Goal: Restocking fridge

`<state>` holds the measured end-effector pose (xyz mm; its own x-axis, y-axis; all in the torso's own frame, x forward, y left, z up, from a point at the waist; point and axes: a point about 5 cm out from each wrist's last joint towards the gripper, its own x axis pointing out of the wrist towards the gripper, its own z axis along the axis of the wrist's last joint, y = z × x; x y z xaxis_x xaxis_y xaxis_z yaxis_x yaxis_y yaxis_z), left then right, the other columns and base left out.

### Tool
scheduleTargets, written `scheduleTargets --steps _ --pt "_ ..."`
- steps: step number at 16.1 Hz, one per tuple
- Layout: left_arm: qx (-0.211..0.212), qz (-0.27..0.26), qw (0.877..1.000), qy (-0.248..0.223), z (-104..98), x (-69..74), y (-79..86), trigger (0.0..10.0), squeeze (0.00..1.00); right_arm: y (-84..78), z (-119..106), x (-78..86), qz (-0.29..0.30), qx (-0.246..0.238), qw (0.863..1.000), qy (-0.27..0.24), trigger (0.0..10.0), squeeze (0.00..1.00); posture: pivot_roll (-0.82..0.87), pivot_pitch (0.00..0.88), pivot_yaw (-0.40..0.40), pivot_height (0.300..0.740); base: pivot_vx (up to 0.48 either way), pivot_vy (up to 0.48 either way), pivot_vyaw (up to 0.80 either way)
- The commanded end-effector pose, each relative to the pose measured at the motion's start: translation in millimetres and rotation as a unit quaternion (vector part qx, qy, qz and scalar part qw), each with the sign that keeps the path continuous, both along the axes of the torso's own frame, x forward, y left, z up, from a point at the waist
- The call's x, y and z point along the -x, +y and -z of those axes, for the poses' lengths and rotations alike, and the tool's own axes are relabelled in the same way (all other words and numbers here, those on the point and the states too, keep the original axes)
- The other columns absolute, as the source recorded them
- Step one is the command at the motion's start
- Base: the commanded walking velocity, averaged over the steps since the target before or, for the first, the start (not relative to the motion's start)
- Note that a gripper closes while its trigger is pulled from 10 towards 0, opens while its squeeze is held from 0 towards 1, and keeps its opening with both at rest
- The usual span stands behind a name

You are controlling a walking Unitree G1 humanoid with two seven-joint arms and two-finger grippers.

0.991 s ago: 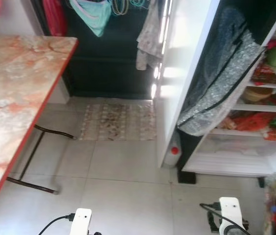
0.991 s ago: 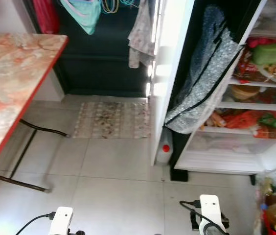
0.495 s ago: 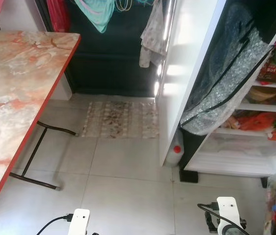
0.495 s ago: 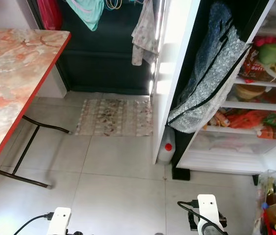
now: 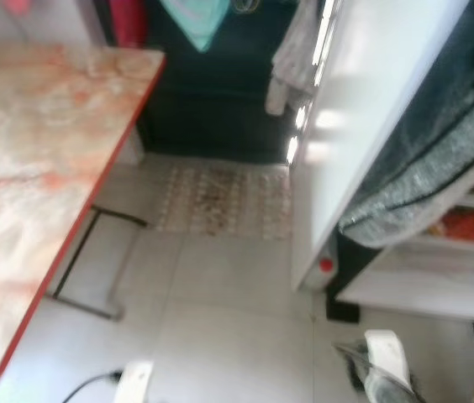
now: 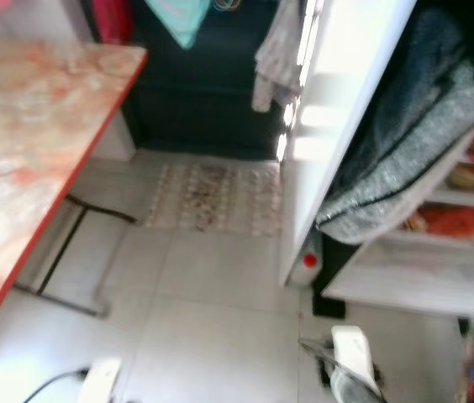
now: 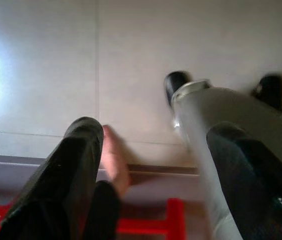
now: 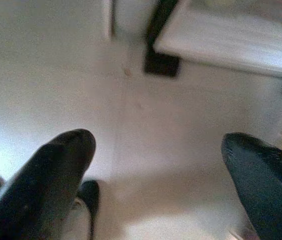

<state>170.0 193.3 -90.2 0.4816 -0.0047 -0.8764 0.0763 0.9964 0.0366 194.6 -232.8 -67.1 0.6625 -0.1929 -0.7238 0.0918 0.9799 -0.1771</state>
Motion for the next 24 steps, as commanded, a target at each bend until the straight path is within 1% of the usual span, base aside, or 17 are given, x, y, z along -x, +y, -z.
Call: scheduleTargets --steps 1,7,12,18,20,22,24 --pt "-0.002 0.010 1.000 0.005 0.5 0.4 -1.8 10.0 0.00 -6.8 7.5 17.4 0.015 0.001 1.000 0.027 10.0 0.00 -0.14 0.150 0.035 0.740 0.000 0.000 0.00" --pt "-0.007 0.020 1.000 0.005 0.6 1.5 0.2 10.0 0.00 -4.9 9.4 20.1 0.024 0.001 0.999 0.031 10.0 0.00 -0.14 0.138 0.048 0.740 0.000 0.000 0.00" --pt "-0.009 0.025 1.000 0.007 0.8 2.6 2.1 10.0 0.00 -3.0 10.9 21.7 0.021 0.000 0.999 0.037 10.0 0.00 -0.14 0.141 0.058 0.740 0.000 0.000 -0.79" --pt "-0.011 0.023 1.000 0.011 0.6 2.6 3.7 10.0 0.00 -2.3 10.9 21.1 0.022 0.001 0.999 0.039 10.0 0.00 -0.13 0.169 0.062 0.740 0.000 0.000 -0.79" --pt "-0.013 0.027 0.999 0.012 0.5 2.3 4.0 10.0 0.00 -2.1 10.9 20.9 0.023 0.001 0.999 0.039 10.0 0.00 -0.13 0.173 0.064 0.740 0.000 0.480 -0.79" --pt "-0.024 0.036 0.999 0.013 -0.1 1.2 5.3 10.0 0.00 -1.3 10.7 19.8 0.020 0.001 0.999 0.041 10.0 0.00 -0.13 0.176 0.067 0.740 0.000 0.000 -0.79" --pt "-0.022 0.036 0.999 0.012 -0.3 0.9 5.4 10.0 0.00 -1.0 10.7 19.5 0.020 0.001 0.999 0.040 10.0 0.00 -0.13 0.177 0.069 0.740 0.000 0.000 -0.79"
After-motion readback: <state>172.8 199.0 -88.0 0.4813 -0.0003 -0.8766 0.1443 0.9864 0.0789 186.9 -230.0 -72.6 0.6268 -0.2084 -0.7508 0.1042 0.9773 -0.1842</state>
